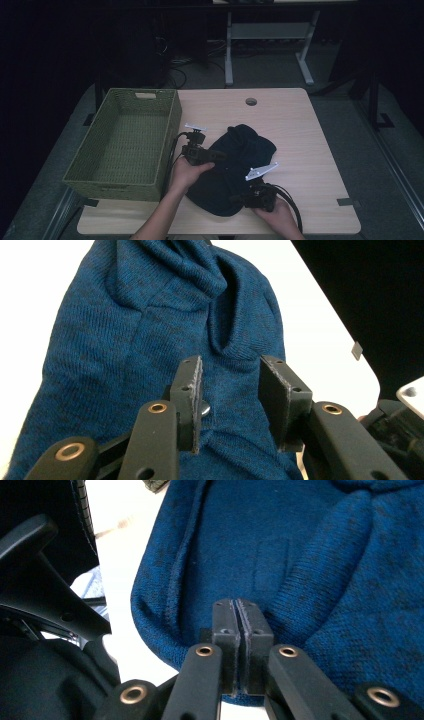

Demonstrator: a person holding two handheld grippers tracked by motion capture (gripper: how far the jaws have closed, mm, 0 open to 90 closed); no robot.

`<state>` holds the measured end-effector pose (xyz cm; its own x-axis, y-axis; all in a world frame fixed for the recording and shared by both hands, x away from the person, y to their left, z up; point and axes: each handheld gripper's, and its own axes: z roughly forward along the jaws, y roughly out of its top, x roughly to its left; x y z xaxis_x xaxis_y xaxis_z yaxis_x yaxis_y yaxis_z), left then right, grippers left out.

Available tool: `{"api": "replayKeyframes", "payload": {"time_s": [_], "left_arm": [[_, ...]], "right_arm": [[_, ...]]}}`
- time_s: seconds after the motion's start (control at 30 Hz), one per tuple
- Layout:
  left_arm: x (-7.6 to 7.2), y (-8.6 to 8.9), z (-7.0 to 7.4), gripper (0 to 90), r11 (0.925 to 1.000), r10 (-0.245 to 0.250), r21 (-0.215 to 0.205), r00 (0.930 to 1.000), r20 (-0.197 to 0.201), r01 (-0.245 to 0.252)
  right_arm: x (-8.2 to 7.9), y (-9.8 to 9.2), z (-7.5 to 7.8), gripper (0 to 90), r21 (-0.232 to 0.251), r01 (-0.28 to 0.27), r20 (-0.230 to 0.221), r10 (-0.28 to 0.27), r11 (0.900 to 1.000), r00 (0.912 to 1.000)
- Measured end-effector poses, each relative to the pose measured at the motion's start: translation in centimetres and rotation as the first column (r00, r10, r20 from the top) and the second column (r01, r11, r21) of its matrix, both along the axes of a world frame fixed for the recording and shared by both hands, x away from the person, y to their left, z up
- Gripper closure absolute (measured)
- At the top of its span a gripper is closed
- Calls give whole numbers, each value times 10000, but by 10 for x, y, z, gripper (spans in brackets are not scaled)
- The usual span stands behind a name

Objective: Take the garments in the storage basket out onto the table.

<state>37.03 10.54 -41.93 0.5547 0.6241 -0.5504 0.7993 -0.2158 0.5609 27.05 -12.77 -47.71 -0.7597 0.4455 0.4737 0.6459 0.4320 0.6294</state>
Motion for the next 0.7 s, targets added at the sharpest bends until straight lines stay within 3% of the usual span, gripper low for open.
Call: {"api": "replayKeyframes", "payload": {"time_s": [0.4,0.7], "left_arm": [[-2,-6,-2,612,10000,-56,40,10000,-82,56],[-5,-8,-15,623,9994,-227,269,9990,-374,237]], "right_arm": [[-2,-34,1,883,-218,111,-198,-115,9997,9997],[-3,-61,1,873,-260,289,-259,-295,9992,9992]]}}
